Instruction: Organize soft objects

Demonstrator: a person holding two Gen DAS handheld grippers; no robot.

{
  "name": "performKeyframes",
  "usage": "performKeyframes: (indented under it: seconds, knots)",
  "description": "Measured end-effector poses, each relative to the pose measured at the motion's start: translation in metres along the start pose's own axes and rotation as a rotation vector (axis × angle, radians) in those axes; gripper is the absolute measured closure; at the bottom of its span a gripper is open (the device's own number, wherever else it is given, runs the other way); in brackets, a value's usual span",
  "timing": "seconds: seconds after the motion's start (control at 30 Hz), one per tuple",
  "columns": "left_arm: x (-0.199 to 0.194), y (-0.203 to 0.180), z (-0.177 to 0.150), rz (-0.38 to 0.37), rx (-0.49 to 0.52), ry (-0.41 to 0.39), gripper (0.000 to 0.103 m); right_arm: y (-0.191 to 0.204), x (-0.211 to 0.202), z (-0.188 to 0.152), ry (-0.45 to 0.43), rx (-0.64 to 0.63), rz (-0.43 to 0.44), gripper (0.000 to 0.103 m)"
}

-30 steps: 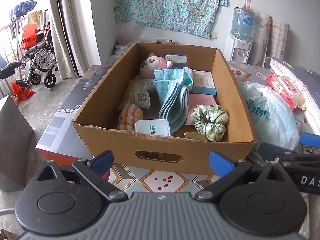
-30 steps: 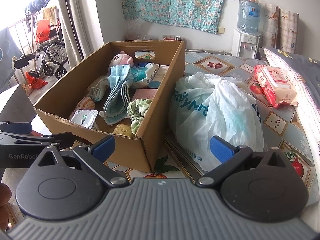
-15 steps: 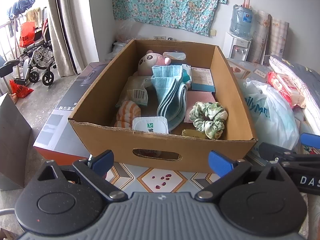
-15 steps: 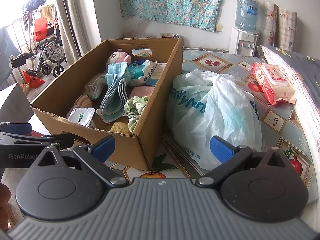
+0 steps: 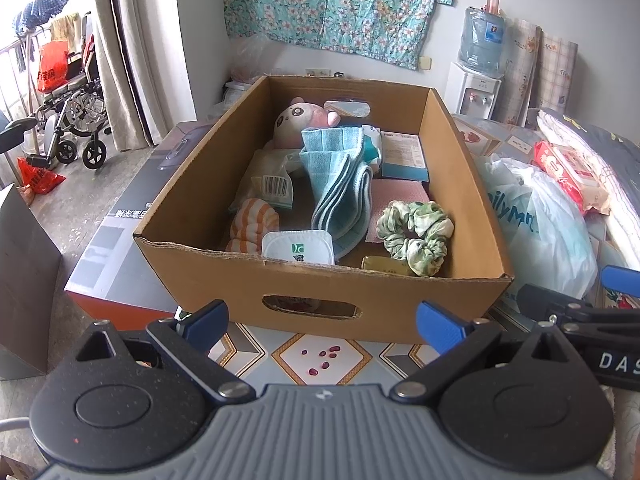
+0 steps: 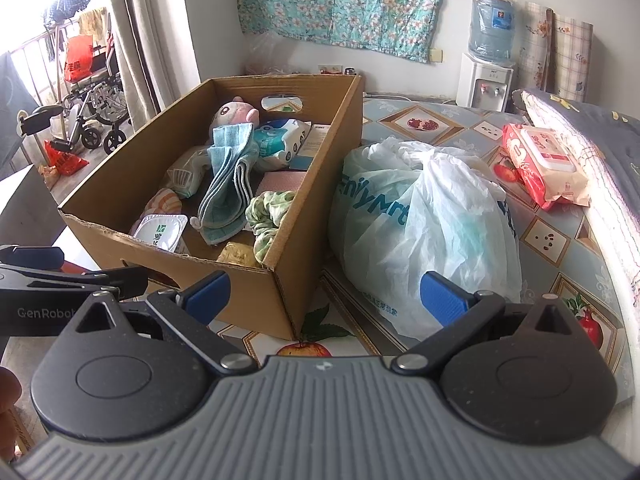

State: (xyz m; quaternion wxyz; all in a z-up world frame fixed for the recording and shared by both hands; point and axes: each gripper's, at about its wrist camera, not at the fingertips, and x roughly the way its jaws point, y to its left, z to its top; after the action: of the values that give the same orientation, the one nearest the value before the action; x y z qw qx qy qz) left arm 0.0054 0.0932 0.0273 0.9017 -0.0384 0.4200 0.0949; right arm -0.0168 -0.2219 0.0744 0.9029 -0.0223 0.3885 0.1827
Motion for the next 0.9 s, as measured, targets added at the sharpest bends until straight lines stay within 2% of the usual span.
performKeyframes:
  seconds: [0.9]
  knots:
    - [0.0039,-0.0009,-0.0009,-0.004,-0.001,0.011,0.003,-0.0034,0.0043,-0.0035,0.015,0.012,0.000,0.001]
